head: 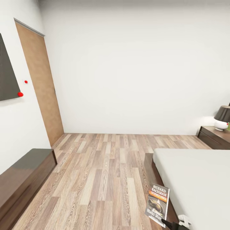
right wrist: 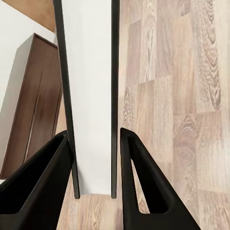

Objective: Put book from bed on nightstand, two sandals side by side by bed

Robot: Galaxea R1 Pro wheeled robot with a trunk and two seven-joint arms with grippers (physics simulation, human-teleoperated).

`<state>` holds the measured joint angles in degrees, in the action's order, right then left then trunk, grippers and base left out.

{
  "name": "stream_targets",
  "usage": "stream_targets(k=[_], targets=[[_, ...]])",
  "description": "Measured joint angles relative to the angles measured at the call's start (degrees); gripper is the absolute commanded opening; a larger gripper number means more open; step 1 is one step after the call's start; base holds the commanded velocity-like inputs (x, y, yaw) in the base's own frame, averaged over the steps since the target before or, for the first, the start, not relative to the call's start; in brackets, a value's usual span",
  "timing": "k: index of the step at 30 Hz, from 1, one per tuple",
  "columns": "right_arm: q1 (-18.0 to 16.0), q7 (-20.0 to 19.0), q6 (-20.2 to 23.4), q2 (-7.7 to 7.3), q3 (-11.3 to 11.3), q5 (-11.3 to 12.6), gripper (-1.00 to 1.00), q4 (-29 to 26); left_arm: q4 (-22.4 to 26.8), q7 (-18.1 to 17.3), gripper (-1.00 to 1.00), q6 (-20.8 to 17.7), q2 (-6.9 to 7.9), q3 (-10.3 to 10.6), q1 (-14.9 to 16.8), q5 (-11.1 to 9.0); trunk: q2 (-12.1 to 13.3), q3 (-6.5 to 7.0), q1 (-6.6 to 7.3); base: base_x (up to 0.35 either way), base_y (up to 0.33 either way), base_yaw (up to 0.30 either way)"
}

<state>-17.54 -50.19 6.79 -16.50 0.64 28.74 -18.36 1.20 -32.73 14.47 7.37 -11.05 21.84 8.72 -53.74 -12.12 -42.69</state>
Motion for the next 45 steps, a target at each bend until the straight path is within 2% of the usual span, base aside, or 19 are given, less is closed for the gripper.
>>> stream_targets(k=[14, 45], targets=[[0.00, -0.02, 0.00, -0.03, 0.00, 0.00, -1.00, 0.00, 0.08, -0.31, 1.00, 0.00, -0.26, 0.00, -1.14, -0.01, 0.00, -0.03, 0.00, 0.000, 0.000, 0.000], [0.00, -0.02, 0.00, -0.01, -0.01, -0.02, -1.00, 0.00, 0.08, -0.31, 1.00, 0.00, -0.26, 0.00, -1.14, -0.01, 0.00, -1.85, 0.00, 0.000, 0.000, 0.000]])
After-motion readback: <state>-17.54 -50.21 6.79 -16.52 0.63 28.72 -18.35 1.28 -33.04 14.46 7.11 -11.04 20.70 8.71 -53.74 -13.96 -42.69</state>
